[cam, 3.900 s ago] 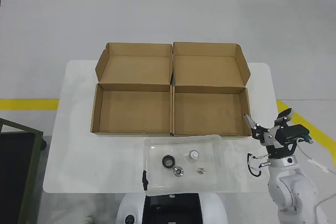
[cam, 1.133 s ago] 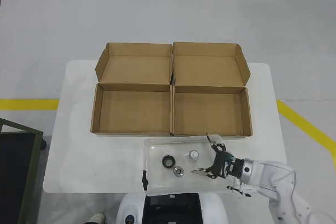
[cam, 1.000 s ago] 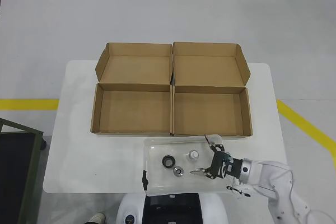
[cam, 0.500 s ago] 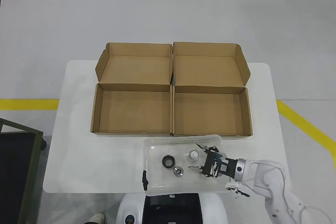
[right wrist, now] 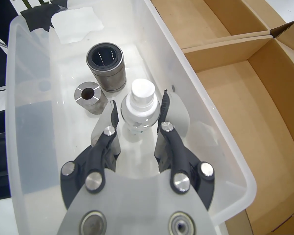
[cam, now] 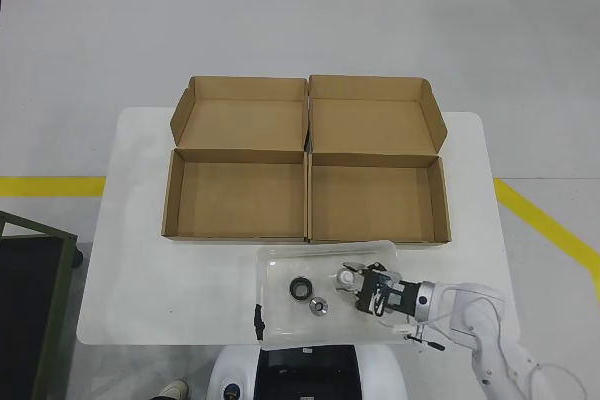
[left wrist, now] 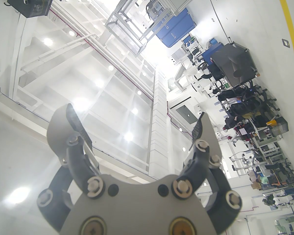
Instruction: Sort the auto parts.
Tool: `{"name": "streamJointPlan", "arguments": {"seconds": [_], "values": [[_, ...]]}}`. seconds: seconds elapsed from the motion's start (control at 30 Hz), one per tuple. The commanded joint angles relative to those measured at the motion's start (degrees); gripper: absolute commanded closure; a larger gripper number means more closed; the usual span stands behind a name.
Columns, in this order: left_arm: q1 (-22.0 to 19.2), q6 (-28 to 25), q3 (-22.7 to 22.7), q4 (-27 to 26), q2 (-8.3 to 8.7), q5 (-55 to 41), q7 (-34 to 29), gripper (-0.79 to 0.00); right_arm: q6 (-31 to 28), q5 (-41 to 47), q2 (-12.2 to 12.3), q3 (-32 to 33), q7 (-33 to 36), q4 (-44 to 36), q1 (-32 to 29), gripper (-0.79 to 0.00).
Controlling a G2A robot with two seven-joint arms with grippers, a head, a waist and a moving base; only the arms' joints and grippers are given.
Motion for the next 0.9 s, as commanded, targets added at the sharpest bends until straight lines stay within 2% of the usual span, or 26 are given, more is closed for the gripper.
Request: {"name": "streamJointPlan", "arguments": {"seconds": [0.0, 0.03, 0.33, 0.67, 0.87], "values": [[0.00, 0.00, 0.00, 0.00, 0.00, 0.00, 0.00, -0.785, 0.18, 0.06, 0.08, -0.23, -0.25, 0.13, 0.10, -0.049], [0.00, 0.00, 0.00, 0.00, 0.00, 0.00, 0.00, -0.785, 0.24, 0.28, 0.12, -0.36, -0.38, 0.23, 0.14, 0.000], [0.00, 0.00, 0.00, 0.00, 0.00, 0.00, 0.00, -0.785, -0.92, 6.93, 0.74, 2.03, -2.16, -2.27, -1.36, 0.000], [0.00, 0.00, 0.00, 0.00, 0.00, 0.00, 0.00, -0.785, 0.22, 26.05, 1.36, 7.54, -2.01, -7.27, -3.60, 0.000], [0.00, 0.00, 0.00, 0.00, 0.00, 0.00, 0.00, -0.785, 3.87, 38.87, 1.52, 8.05, 0.48, -8.36, -3.39, 0.000]]}}
